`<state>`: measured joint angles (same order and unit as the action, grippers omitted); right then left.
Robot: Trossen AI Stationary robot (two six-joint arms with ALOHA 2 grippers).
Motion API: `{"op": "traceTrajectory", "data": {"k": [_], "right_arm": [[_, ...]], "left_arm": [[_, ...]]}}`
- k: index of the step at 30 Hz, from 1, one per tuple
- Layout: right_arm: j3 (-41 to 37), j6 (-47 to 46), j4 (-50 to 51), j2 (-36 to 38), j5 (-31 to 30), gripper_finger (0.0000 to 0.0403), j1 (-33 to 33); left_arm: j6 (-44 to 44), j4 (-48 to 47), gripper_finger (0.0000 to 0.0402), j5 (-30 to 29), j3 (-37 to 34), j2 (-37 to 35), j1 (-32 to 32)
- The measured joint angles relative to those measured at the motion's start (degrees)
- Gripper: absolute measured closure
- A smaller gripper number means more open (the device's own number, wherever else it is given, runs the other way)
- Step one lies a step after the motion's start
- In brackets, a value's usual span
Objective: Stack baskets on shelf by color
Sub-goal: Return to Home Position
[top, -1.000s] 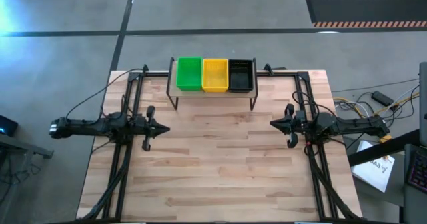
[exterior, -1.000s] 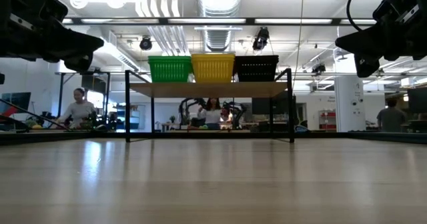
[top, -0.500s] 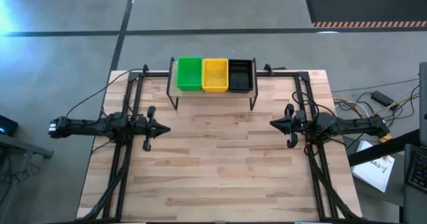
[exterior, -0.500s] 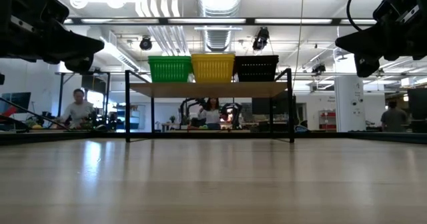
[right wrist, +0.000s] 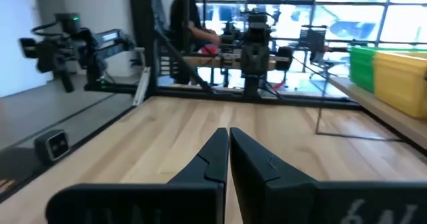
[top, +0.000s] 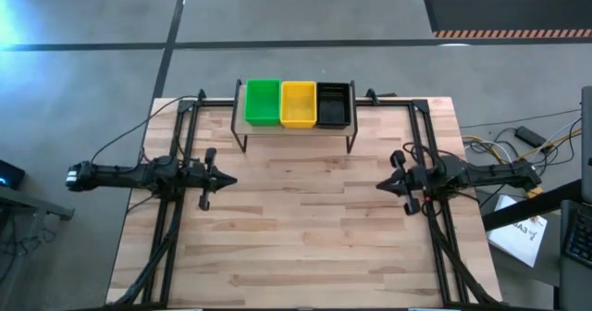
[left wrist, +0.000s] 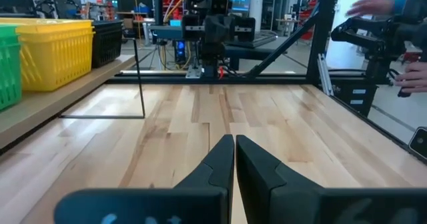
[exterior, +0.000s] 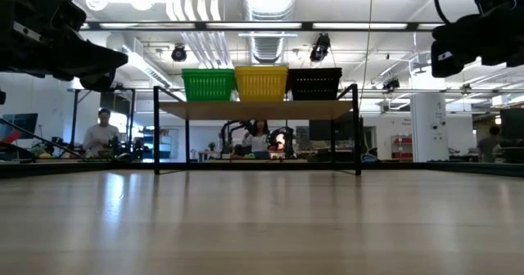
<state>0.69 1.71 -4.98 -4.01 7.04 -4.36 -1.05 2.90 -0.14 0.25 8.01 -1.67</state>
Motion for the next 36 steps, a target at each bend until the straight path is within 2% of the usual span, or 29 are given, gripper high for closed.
{"op": "traceTrajectory", "data": {"k": [6, 12, 19, 36], "right_arm": [[-0.02, -0.88, 0.6, 2.07, -0.92, 0.0394, 0.18], [-0.04, -6.18, 3.21, 3.96, -1.08, 0.0394, 2.25], [-0.04, -1.46, 3.51, 3.98, -1.22, 0.0394, 1.91], [-0.04, -2.12, 3.12, 2.75, -1.11, 0.0394, 1.88]], "left_arm": [[0.02, 0.13, 0.0402, 0.0, 0.0, 0.2, 0.0], [-0.01, 0.04, 0.0402, -0.06, 0.0, 0.21, 0.04], [-0.01, 0.04, 0.0402, -0.07, 0.0, 0.38, 0.04], [-0.01, 0.06, 0.0402, -0.16, 0.0, 0.7, 0.04]]}}
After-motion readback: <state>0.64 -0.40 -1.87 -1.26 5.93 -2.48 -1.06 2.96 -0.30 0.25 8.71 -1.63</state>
